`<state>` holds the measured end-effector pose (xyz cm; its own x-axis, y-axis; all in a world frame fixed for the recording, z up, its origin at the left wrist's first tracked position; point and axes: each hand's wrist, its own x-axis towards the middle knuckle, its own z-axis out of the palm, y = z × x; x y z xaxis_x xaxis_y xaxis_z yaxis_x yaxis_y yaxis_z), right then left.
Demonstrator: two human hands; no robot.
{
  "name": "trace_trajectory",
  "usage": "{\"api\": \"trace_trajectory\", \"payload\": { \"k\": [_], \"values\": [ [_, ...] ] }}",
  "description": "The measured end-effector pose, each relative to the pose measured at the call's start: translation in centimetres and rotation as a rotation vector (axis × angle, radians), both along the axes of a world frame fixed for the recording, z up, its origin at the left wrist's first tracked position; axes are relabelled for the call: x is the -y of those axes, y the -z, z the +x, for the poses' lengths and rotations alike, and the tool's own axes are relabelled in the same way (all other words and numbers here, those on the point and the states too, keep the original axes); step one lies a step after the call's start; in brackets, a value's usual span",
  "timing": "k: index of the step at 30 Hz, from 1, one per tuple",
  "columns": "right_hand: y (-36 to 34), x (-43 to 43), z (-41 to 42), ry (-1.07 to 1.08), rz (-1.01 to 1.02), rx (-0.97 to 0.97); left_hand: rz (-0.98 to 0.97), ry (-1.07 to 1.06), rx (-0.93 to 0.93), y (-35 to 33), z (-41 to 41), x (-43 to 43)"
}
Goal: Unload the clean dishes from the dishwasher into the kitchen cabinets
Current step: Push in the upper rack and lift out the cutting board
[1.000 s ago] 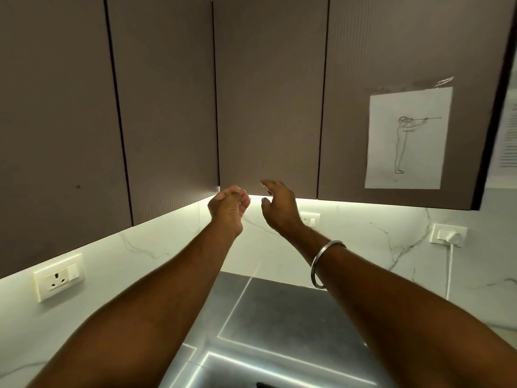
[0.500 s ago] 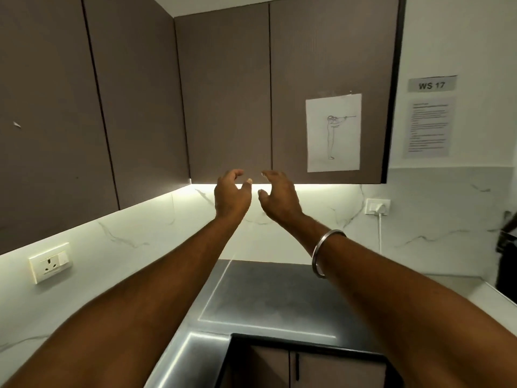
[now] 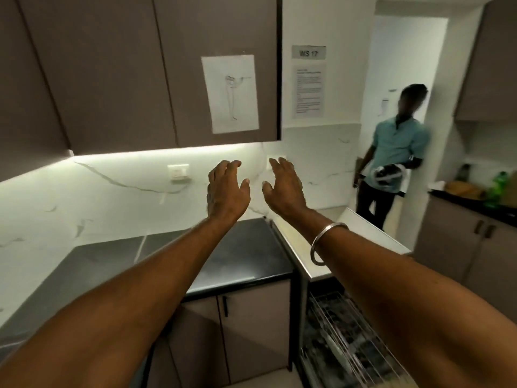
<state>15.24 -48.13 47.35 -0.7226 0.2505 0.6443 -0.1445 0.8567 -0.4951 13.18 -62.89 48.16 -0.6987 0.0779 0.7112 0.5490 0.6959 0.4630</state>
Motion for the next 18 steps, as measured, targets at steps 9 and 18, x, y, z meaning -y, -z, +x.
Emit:
{"api": "trace_trajectory", "payload": {
  "k": [9,18],
  "values": [
    [4.8,-14.1,11.6,0.258,-0.001,0.079,-0.076,0.269,0.043,5.6,6.0,-13.9],
    [9.0,-26.4,19.6,0.41,-0.055,0.12,-0.15,0.448,0.062,9.6,11.6,-26.6]
  ]
}}
